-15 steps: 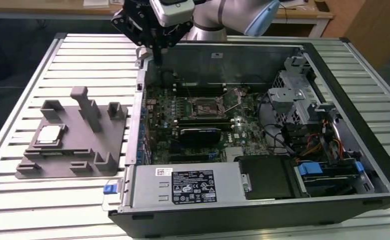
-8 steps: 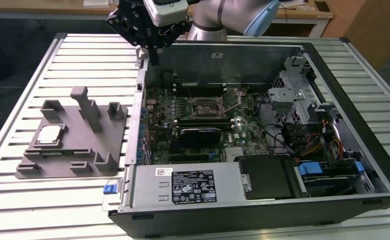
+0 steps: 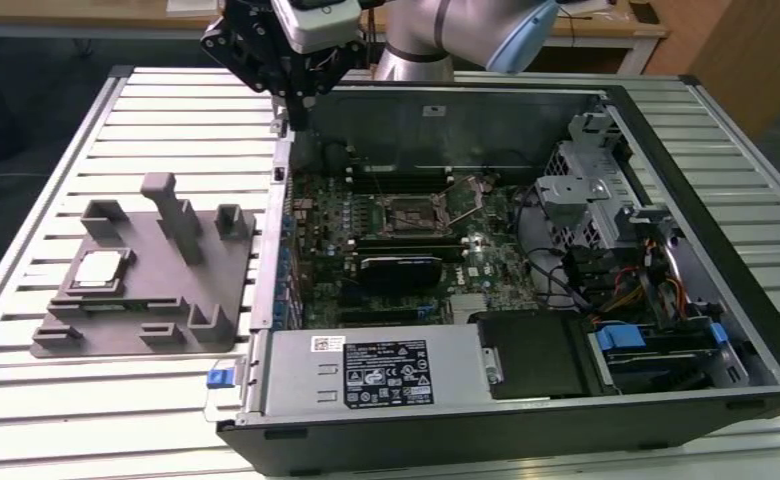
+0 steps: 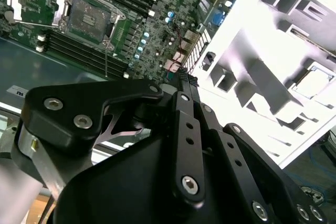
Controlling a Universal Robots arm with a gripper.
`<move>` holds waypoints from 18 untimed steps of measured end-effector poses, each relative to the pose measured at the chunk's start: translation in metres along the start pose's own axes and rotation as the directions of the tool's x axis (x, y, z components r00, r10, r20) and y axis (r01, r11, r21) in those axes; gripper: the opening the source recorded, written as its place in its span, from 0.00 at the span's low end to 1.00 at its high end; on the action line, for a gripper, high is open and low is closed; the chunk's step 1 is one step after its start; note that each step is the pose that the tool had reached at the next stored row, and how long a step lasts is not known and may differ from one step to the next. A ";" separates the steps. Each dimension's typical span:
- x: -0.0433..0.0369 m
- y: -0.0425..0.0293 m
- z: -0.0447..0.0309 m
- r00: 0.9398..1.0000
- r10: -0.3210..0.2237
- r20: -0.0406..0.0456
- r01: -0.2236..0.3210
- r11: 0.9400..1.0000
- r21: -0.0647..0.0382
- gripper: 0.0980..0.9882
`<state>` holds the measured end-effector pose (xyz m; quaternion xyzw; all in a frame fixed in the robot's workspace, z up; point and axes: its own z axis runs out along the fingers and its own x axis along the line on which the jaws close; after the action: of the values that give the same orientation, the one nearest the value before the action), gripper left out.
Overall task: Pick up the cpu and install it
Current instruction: 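Reach for the cpu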
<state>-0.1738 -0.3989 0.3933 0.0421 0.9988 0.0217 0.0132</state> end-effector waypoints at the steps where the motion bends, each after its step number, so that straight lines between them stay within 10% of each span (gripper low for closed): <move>1: 0.0009 -0.0001 0.0000 1.000 0.000 0.000 0.000 1.000 0.000 0.01; 18: 0.0200 -0.0017 -0.0006 1.000 0.000 0.000 0.000 1.000 0.000 0.01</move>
<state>-0.1938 -0.3989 0.3933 0.0422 0.9988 0.0217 0.0132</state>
